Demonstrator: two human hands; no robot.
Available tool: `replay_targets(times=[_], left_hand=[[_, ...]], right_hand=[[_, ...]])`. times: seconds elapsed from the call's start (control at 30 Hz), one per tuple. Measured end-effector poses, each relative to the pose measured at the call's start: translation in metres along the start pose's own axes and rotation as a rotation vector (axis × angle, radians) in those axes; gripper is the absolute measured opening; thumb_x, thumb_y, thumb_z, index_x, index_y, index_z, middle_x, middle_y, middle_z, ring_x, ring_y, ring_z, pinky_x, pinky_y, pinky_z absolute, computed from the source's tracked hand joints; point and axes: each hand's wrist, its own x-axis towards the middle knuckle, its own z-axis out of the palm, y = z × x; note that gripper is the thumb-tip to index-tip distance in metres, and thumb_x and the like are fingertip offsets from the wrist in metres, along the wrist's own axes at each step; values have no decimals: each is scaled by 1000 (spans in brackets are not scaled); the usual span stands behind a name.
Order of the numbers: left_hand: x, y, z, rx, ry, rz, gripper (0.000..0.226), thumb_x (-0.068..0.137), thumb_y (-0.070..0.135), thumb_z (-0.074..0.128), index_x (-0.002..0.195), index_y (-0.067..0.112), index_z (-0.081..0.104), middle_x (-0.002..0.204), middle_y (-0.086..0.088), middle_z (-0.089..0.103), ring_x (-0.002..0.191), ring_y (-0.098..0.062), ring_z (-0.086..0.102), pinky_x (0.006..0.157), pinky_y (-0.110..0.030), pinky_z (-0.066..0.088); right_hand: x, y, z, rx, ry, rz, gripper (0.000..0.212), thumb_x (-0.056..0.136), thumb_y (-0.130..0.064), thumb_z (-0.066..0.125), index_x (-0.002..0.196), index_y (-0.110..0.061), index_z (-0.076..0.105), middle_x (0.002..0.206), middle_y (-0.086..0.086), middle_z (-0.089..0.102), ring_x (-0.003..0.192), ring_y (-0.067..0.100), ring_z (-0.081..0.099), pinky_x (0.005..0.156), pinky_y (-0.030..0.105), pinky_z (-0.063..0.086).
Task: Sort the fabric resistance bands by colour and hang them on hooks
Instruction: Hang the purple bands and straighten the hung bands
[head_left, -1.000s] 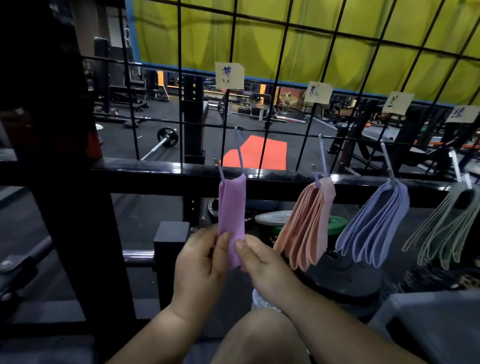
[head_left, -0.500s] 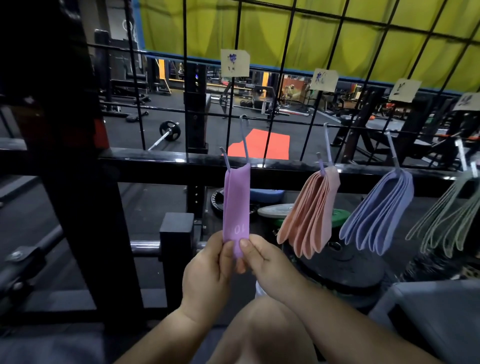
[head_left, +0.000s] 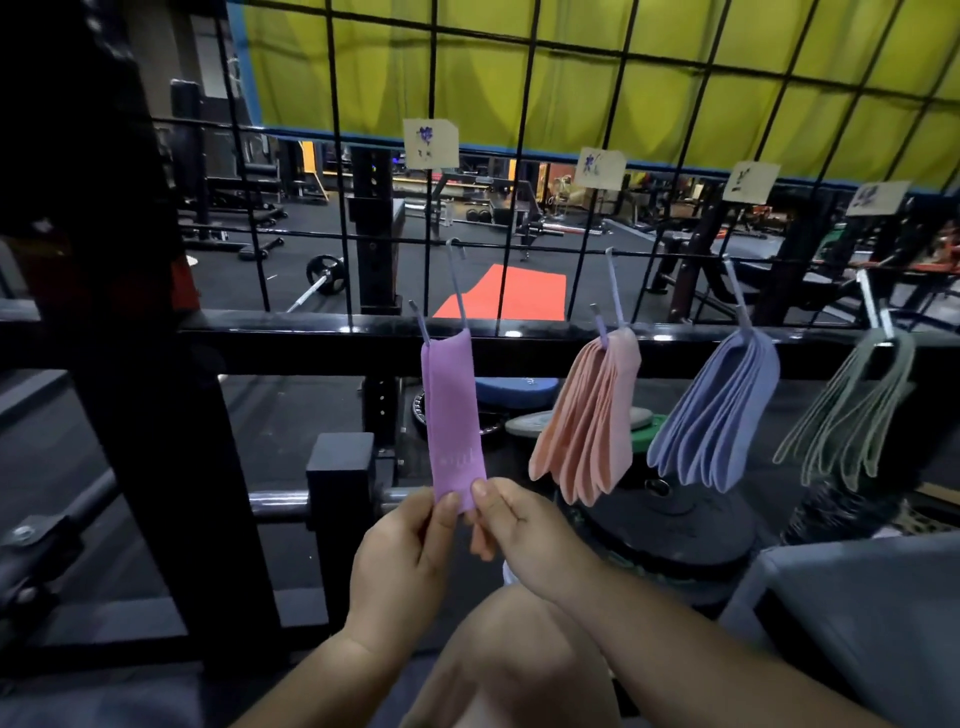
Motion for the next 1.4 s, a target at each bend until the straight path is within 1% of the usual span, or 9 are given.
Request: replay_targets(times=[0.13,0.27,0.43,0.6,0.73,0.8,0.9,1.2,1.4], left_hand=[[-4,4,-1,-14,-18,-23,41,82,70,33,82,38,58,65,11,60,57,-10,53,56,-41,44],[-9,11,1,-13,-72,-64,39,79,73,30,72,45,57,57,13,56,52,-9,49,54,-39,42],[-17,10,6,52,-145,-69,50,80,73,24,73,33,54,66,8,60,59,-11,54,60,-41,46],[-23,23,21,1,-230,-39,50,82,70,27,74,30,56,62,10,59,57,-6,53,58,-29,43],[-22,42,42,-4,-304,-65,53,89,62,27,72,21,56,66,11,60,61,-6,55,68,-35,46],[-21,52,56,-44,-339,-34,53,83,69,28,73,25,56,67,12,61,63,-6,57,68,-34,46],[-24,67,82,-120,-379,23,47,86,65,33,71,26,55,62,3,60,60,-9,57,69,-37,48],[-34,126,165,-178,-601,-8,46,97,51,36,68,21,57,54,4,55,56,-10,53,67,-37,46],[-52,155,228,-219,-738,-6,45,100,47,38,67,22,56,55,3,56,56,-13,53,71,-41,49]], right_hand=[[-5,-1,-4,24,8,31,37,105,-35,38,79,-16,57,65,1,59,61,11,54,71,29,48],[-10,-3,-8,22,28,94,43,104,-41,37,76,-15,58,62,0,59,61,13,55,74,36,50],[-21,-1,-17,-15,59,139,49,104,-45,34,69,-18,58,59,-2,58,61,15,57,78,38,51],[-39,10,-34,-55,129,141,58,103,-46,36,52,-31,58,52,-5,59,60,13,58,79,39,51],[-56,16,-58,-121,173,178,58,103,-47,33,54,-23,53,57,-2,60,63,14,61,79,36,48],[-65,22,-71,-173,213,186,58,103,-48,32,59,-16,54,66,6,61,73,23,63,81,37,49],[-81,36,-93,-147,303,196,59,101,-53,34,62,-13,54,73,15,64,73,28,62,79,41,51],[-137,66,-169,-60,554,363,60,101,-48,38,49,-21,44,47,-5,51,56,14,53,67,33,44],[-180,88,-209,-44,693,452,58,101,-48,39,53,-20,54,53,-2,60,58,11,59,71,30,46]])
